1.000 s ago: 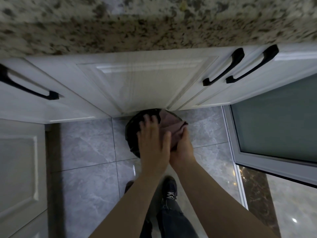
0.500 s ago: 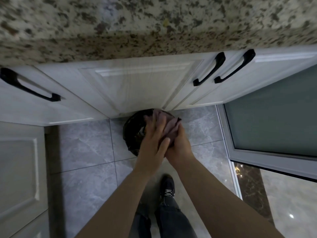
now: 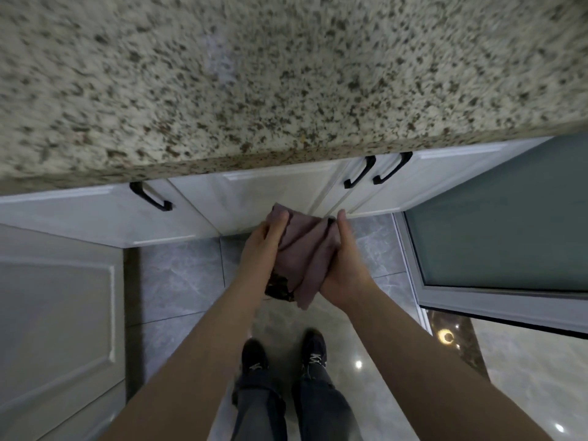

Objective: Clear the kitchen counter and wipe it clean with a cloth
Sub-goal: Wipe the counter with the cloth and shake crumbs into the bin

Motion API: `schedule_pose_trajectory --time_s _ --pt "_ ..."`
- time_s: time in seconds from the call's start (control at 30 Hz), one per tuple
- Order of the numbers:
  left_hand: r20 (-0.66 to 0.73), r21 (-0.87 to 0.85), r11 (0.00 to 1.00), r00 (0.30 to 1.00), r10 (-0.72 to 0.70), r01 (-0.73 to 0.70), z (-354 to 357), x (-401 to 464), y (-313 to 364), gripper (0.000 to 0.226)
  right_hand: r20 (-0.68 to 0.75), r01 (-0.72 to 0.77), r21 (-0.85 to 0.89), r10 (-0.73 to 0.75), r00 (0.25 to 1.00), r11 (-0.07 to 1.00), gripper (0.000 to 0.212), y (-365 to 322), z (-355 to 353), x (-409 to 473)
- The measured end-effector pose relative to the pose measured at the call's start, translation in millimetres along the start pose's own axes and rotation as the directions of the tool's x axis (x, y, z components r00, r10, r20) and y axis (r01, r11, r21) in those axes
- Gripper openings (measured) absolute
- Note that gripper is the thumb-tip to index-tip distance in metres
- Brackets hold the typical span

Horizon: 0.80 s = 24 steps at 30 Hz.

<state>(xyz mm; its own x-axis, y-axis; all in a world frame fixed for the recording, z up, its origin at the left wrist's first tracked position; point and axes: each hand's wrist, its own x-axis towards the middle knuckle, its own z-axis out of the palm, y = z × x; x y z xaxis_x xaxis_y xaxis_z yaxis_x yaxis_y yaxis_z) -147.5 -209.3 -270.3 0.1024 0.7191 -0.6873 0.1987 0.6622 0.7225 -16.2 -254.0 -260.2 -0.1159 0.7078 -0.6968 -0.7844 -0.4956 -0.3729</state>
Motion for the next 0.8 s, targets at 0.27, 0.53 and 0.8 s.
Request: schedule_pose_trajectory --time_s 0.27,0.53,0.8 --pt "-0.105 0.132 0.964 0.964 0.243 -0.228 -25 -71 40 0.007 -0.192 0.128 -0.267 -0.183 0.964 0.955 0.021 -8 60 -67" --pt "-0.138 -0.023 0.992 0.983 0.12 -0.124 -17 -78 48 0.011 0.179 0.481 -0.865 -0.809 0.56 0.141 0.05 17 66 -89" --pt "-0.015 -0.471 0.874 0.989 -0.148 0.123 -10 -58 43 0.033 0.226 0.156 -0.97 -0.451 0.863 -0.188 0.051 30 36 -20"
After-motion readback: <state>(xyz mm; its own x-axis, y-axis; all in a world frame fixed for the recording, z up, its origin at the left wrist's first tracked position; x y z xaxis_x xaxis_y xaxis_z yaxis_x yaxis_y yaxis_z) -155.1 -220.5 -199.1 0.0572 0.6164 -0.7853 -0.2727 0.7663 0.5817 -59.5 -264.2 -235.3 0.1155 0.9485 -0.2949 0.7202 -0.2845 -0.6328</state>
